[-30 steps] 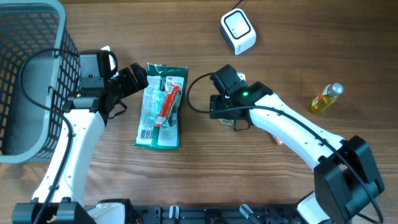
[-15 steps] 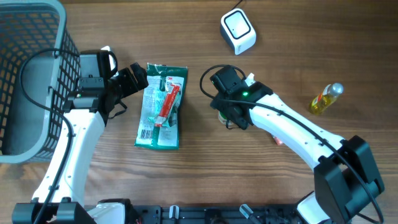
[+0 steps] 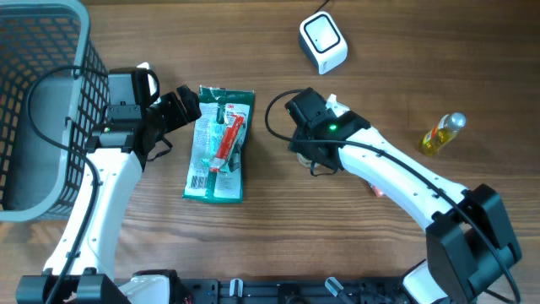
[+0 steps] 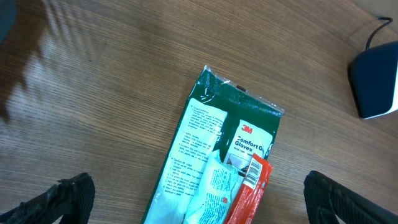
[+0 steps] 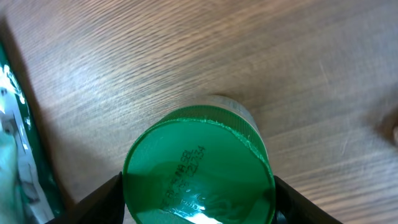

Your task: Scan the item barcode

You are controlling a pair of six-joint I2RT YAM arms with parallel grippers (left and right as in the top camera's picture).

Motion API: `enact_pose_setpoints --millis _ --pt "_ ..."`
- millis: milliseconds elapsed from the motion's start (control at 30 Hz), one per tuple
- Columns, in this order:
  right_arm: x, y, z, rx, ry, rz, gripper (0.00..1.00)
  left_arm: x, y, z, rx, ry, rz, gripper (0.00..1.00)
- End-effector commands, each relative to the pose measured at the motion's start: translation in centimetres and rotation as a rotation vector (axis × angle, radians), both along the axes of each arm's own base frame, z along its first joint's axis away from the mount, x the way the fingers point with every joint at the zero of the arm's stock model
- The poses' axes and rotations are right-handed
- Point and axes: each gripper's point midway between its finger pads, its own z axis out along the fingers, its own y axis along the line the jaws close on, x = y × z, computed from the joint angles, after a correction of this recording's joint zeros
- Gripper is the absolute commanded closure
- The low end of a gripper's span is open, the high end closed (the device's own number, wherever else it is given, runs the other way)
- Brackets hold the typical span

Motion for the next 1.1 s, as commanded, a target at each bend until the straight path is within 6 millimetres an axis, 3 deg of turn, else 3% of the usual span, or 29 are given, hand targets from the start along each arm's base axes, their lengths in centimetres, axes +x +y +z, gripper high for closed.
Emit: enact_pose_setpoints --millis 0,167,467,500,533,567,767,933,1067 --pt "0.6 -0.1 -0.1 -0.119 -0.042 0.315 0.47 0.3 0.0 1.1 -0.005 -0.031 -0.007 0.00" --pt "0.4 -0.3 -0.1 -0.193 -0.041 0.513 0.42 0.3 0.0 1.1 -0.005 -0.031 -0.007 0.00" --pt "0.3 -0.1 -0.2 -0.151 -0.034 0.430 0.30 0.3 0.0 1.1 -0.005 -0.032 -0.007 0.00" --pt "0.2 0.1 -0.2 -0.140 -0.030 0.434 0.27 0.3 0.0 1.1 -0.005 -0.032 -0.007 0.00" --pt "0.2 0.4 -0.2 -0.124 -0.029 0.439 0.17 0.3 0.0 1.1 -0.005 -0.032 -0.007 0.00" --pt "0.0 1.0 -0.2 -0.092 -0.025 0.442 0.00 0.3 0.0 1.1 -0.005 -0.032 -0.007 0.00" --pt "0.6 0.9 0.4 -0.016 -0.015 0.244 0.00 0.3 0.0 1.1 -0.005 -0.031 -0.007 0.00" --pt "1.2 -0.3 2.8 0.092 0.065 0.241 0.00 0.3 0.0 1.1 -0.005 -0.031 -0.007 0.00" --pt "1.1 -0.6 3.2 0.153 0.099 0.228 0.00 0.3 0.0 1.1 -0.005 -0.031 -0.007 0.00"
